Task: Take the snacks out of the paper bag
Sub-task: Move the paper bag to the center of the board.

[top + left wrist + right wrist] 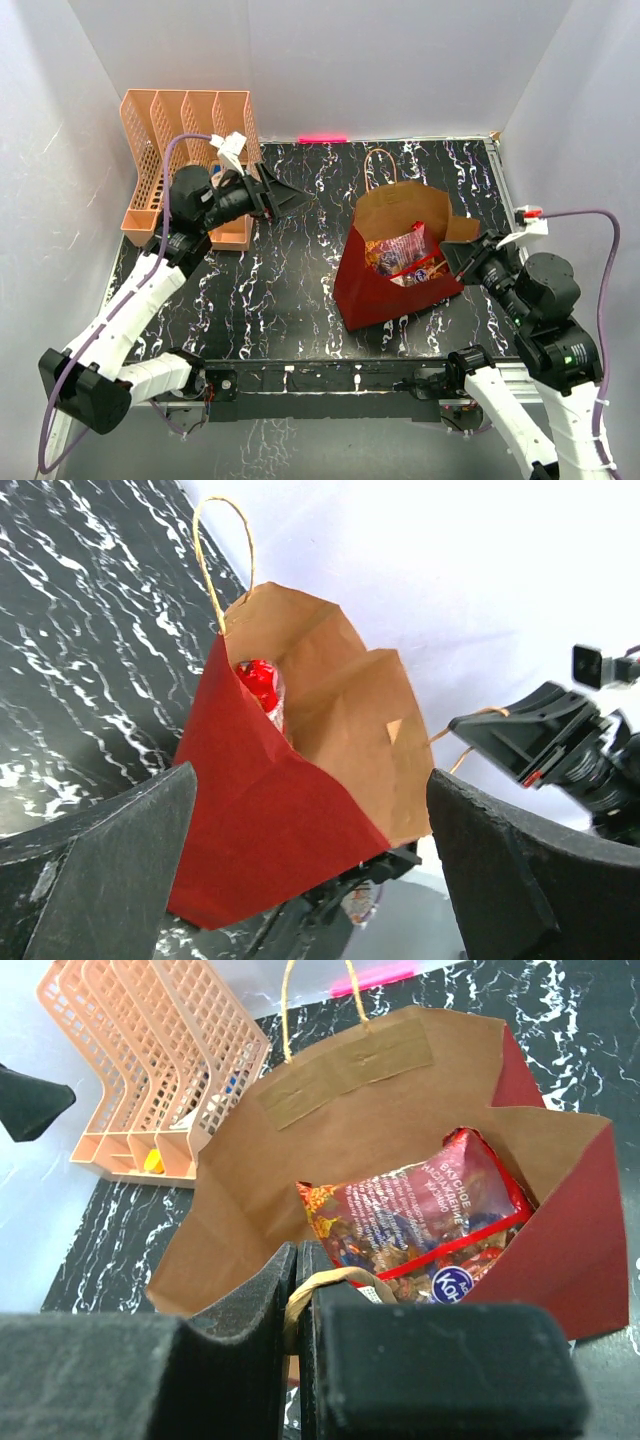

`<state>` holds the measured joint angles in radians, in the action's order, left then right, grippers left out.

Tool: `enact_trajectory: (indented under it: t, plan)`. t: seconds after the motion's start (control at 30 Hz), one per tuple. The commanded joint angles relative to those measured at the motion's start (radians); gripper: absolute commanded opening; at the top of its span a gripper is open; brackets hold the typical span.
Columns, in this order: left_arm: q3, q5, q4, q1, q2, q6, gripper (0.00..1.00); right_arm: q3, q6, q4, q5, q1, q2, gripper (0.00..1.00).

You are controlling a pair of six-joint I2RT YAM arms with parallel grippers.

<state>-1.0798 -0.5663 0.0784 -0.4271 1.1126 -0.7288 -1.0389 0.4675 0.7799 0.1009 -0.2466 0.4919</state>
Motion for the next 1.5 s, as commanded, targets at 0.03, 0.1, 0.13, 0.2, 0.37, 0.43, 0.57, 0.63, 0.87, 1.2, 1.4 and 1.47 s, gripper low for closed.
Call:
enact_trajectory:
  t: [0.03, 0.1, 0.13, 0.2, 0.37, 0.43, 0.57, 0.63, 0.87, 1.2, 1.4, 1.47]
  plan:
    - [-0.056, 0.060, 0.036, -0.078, 0.128, -0.158, 0.97, 0.052, -0.008, -0.041, -0.054, -0.002, -0.086, 0.08]
    - [-0.160, 0.066, -0.002, -0.111, 0.230, -0.137, 0.97, 0.060, -0.005, -0.049, -0.052, -0.003, -0.099, 0.08]
    - [-0.201, 0.071, -0.011, -0.127, 0.287, -0.121, 0.96, 0.057, -0.008, -0.050, -0.054, -0.003, -0.099, 0.08]
    - [-0.280, 0.064, -0.012, -0.138, 0.411, -0.075, 0.95, 0.051, -0.016, -0.048, -0.061, -0.002, -0.094, 0.08]
    - [-0.592, 0.000, -0.141, -0.147, 0.682, 0.038, 0.90, 0.036, -0.032, -0.060, -0.053, -0.003, -0.075, 0.08]
    - [-0.638, -0.030, -0.098, -0.154, 0.743, 0.014, 0.87, 0.024, -0.050, -0.057, -0.047, -0.003, -0.065, 0.08]
    - [-0.647, -0.061, 0.010, -0.162, 0.813, -0.070, 0.78, 0.009, -0.069, -0.044, -0.051, -0.003, -0.055, 0.08]
    - [-0.657, -0.072, 0.045, -0.167, 0.844, -0.104, 0.71, 0.007, -0.070, -0.044, -0.055, -0.003, -0.060, 0.08]
    - [-0.807, -0.133, 0.150, -0.188, 0.996, -0.233, 0.48, 0.023, -0.058, -0.059, -0.053, -0.003, -0.074, 0.08]
    - [-0.912, -0.069, -0.014, -0.179, 0.930, -0.149, 0.00, -0.036, -0.070, -0.032, -0.009, -0.003, -0.039, 0.08]
    - [-0.657, -0.037, -0.037, -0.109, 0.671, -0.142, 0.00, -0.065, -0.081, -0.045, 0.065, -0.003, 0.006, 0.08]
    - [-0.547, -0.026, -0.034, -0.070, 0.570, -0.152, 0.00, -0.063, -0.078, -0.064, 0.095, -0.002, 0.018, 0.08]
